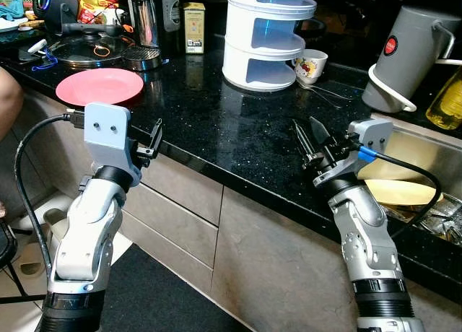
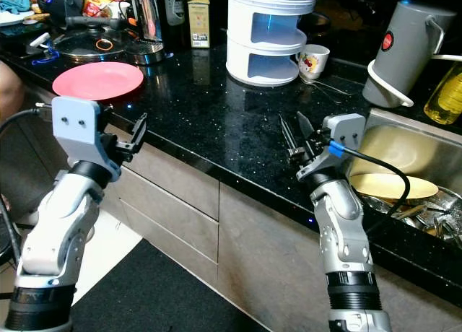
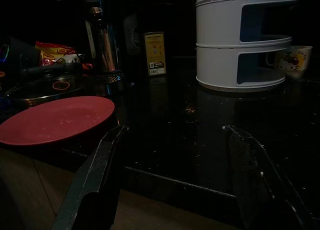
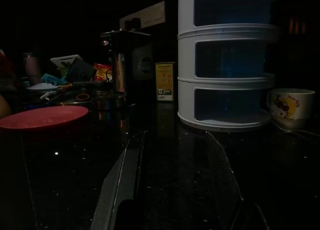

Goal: Kitchen organization

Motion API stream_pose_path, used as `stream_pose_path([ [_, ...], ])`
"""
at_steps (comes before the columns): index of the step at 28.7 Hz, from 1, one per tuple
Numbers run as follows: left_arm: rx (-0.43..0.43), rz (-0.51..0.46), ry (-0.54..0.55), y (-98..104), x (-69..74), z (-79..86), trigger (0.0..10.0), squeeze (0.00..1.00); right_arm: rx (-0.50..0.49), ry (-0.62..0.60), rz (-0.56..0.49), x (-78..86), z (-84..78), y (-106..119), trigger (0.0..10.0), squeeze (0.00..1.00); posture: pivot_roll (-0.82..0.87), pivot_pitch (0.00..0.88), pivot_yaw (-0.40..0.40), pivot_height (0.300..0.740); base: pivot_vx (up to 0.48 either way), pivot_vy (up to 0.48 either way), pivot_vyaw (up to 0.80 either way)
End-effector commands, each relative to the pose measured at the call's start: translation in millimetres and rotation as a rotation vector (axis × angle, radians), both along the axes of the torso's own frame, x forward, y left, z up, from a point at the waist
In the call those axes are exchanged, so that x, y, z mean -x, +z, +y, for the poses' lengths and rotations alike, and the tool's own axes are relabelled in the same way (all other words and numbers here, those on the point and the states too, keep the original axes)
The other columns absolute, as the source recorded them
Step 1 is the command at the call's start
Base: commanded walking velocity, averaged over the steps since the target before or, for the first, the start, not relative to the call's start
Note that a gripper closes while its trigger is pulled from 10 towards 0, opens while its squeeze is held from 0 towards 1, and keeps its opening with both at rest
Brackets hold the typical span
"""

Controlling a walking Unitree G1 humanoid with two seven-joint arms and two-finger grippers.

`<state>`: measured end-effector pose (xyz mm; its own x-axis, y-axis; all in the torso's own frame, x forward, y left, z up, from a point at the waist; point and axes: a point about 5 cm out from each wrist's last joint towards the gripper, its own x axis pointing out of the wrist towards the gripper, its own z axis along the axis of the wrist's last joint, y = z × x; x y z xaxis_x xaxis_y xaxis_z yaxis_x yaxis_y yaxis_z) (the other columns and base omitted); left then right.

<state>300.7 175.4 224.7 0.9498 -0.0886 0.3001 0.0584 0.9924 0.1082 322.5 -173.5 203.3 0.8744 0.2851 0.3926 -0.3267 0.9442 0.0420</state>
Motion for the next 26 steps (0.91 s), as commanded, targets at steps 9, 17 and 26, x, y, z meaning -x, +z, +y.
stream_pose_path([
  [9, -0.003, 0.023, 0.007, -6.0, -1.3, 0.1, 10.0, 0.0, 0.005, 0.001, -0.005, -0.8, 0.7, 1.1, 10.0, 0.0, -0.06, 0.0, -0.06, 0.74, 0.0, 0.082, 0.0],
  [17, -0.002, 0.027, 0.007, -6.5, -1.1, 0.3, 10.0, 0.0, 0.003, 0.005, -0.001, -0.2, 2.1, 0.2, 10.0, 0.0, -0.06, 0.0, -0.059, 0.74, 0.0, 0.189, 0.0],
  [26, -0.003, 0.03, 0.004, -6.9, -0.6, -0.5, 10.0, 0.0, 0.002, 0.007, 0.004, 0.5, 2.0, -0.6, 10.0, 0.0, -0.06, 0.0, -0.058, 0.74, 0.0, 0.113, 0.0],
])
